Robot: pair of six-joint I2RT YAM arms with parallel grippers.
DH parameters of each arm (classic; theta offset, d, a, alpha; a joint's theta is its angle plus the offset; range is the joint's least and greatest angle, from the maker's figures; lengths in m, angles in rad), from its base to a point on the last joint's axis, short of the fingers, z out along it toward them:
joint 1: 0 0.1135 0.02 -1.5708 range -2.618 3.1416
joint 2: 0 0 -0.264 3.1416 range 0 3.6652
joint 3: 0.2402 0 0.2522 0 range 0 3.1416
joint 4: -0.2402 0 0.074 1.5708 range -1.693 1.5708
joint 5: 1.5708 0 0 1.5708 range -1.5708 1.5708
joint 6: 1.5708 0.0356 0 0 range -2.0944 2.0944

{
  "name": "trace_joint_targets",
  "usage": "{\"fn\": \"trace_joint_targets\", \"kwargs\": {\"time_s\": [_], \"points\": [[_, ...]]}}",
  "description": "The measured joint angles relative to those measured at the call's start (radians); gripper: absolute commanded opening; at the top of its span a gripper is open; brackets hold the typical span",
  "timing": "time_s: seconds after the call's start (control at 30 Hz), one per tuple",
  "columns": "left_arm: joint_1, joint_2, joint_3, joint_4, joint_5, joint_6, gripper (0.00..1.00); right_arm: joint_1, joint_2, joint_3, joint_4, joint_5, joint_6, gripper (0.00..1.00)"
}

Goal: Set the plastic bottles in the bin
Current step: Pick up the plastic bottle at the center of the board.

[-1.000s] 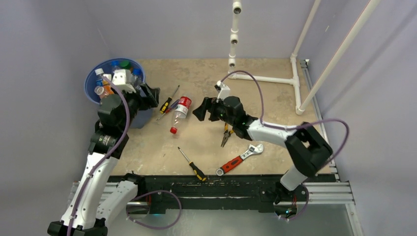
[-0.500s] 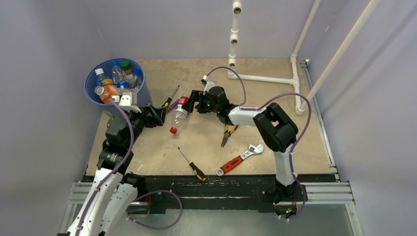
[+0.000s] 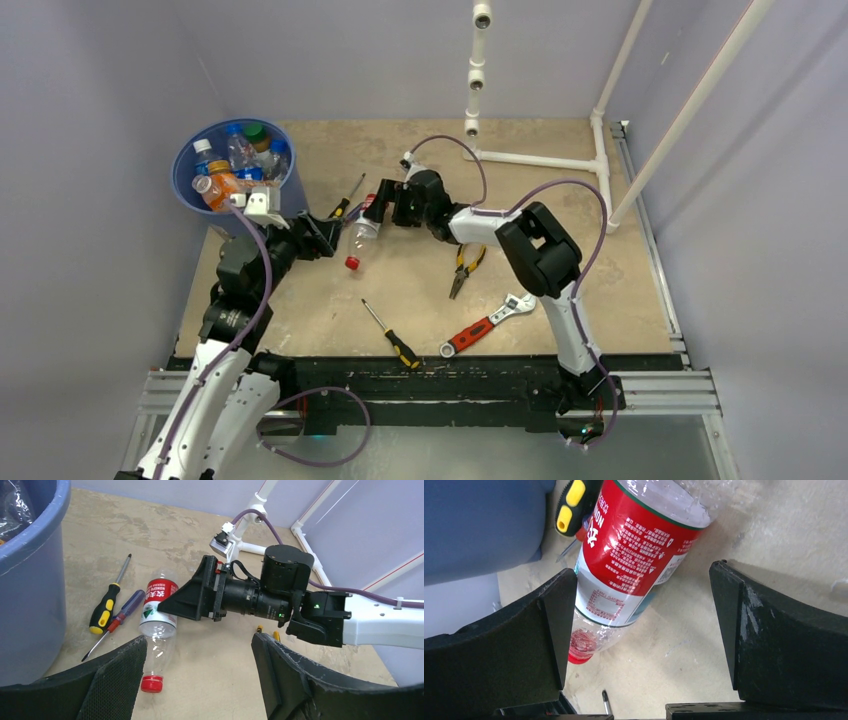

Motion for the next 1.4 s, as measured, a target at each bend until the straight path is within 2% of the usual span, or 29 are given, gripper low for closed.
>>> {"fn": "trace_joint_targets", "kwargs": {"time_s": [0.13,0.43,0.7,1.13,1.4], "points": [[0.000,0.006,0.000,0.007,0.009,-0.006,0.76,0.000,0.034,0.052,-0.022,-0.003,0.010,0.97],[0.000,0.011,0.000,0.018,0.023,-0.006,0.75,-0.003,0.068,0.095,-0.031,-0.016,0.028,0.83],[0.000,0.011,-0.002,0.018,0.026,-0.006,0.75,-0.005,0.089,0.087,0.032,-0.066,0.078,0.72],[0.000,0.011,-0.002,0.018,0.025,-0.006,0.75,-0.019,-0.010,-0.296,0.473,-0.110,0.268,0.52],[0.001,0.008,-0.013,0.050,0.059,-0.007,0.76,-0.019,-0.304,-0.653,0.846,-0.107,0.305,0.46]]}}
